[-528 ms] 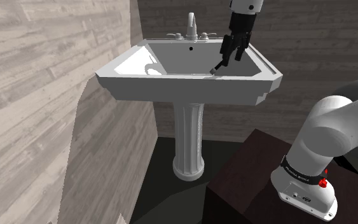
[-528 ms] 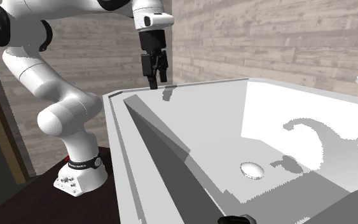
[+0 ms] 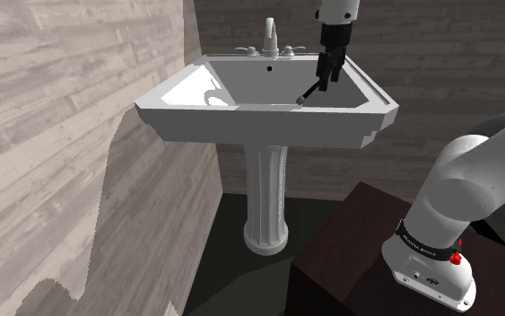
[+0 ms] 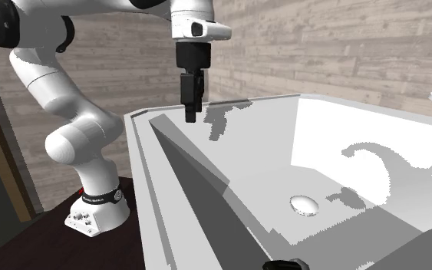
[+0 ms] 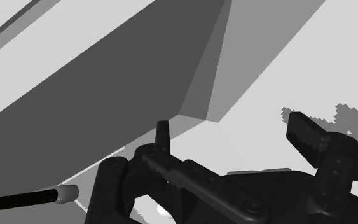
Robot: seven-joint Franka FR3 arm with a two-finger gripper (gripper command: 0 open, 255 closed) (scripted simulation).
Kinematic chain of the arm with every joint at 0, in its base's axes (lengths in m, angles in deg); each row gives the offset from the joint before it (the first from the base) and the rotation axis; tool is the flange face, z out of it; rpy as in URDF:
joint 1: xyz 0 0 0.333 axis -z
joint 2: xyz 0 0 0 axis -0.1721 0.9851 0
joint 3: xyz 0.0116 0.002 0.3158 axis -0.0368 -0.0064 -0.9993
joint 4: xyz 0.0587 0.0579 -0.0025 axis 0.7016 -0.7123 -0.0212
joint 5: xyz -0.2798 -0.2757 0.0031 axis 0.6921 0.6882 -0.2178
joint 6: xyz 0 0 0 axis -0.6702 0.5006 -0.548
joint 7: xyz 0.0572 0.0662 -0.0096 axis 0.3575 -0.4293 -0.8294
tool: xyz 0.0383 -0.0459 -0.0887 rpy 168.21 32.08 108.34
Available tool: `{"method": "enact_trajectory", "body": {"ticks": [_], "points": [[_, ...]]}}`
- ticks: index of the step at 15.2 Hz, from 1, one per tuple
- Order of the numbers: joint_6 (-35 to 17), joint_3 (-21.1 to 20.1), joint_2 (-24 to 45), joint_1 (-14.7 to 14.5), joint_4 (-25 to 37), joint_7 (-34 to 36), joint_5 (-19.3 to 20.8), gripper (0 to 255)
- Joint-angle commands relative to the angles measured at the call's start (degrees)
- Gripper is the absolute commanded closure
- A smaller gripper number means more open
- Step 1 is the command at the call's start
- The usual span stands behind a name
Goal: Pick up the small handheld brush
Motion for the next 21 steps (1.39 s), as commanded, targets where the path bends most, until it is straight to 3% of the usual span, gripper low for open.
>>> {"method": "enact_trajectory", "body": {"ticks": [1, 11, 21], "points": [[0.63, 1.89, 3.48, 0.01, 2.2, -5.2, 2.2, 0], [2.12, 8.26, 25.44, 0.57, 19.03, -28.68, 10.54, 0], [3.34, 9.94, 50.07, 3.15, 42.06, -49.67, 16.58, 0]]}}
